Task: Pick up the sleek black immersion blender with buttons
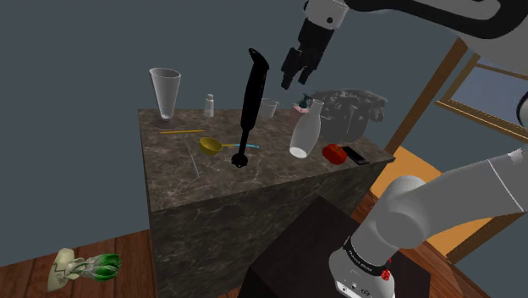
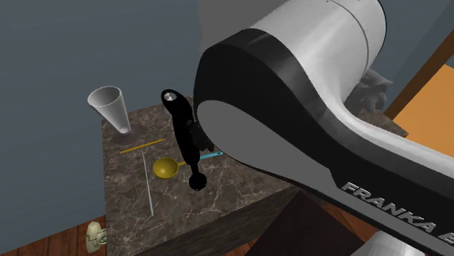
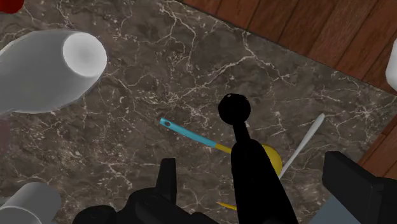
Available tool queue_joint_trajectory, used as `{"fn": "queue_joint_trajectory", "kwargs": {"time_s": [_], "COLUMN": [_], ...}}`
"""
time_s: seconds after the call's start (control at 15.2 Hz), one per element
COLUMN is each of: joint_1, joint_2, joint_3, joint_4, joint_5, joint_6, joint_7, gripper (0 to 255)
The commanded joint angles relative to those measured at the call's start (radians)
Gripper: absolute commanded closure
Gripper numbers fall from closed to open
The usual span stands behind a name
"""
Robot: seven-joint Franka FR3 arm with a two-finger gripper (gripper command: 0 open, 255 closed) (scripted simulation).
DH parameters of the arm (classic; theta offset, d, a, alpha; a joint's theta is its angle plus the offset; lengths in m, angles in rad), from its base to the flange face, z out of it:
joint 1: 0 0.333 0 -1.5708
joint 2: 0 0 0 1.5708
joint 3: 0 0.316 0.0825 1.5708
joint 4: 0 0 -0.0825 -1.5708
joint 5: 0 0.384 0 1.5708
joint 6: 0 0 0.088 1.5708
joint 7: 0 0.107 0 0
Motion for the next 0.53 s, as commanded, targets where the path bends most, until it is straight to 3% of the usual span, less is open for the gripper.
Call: {"fn": "queue_joint_trajectory", "kwargs": {"time_s": [0.0, 0.46], "joint_1": [-0.001, -0.005], "joint_2": [0.053, 0.244], "joint_3": [0.015, 0.073], "joint_4": [0.057, 0.309], "joint_5": [-0.012, -0.072], "joint_6": [0.028, 0.07], "joint_7": [0.009, 0.05], "gripper": [0, 0]}}
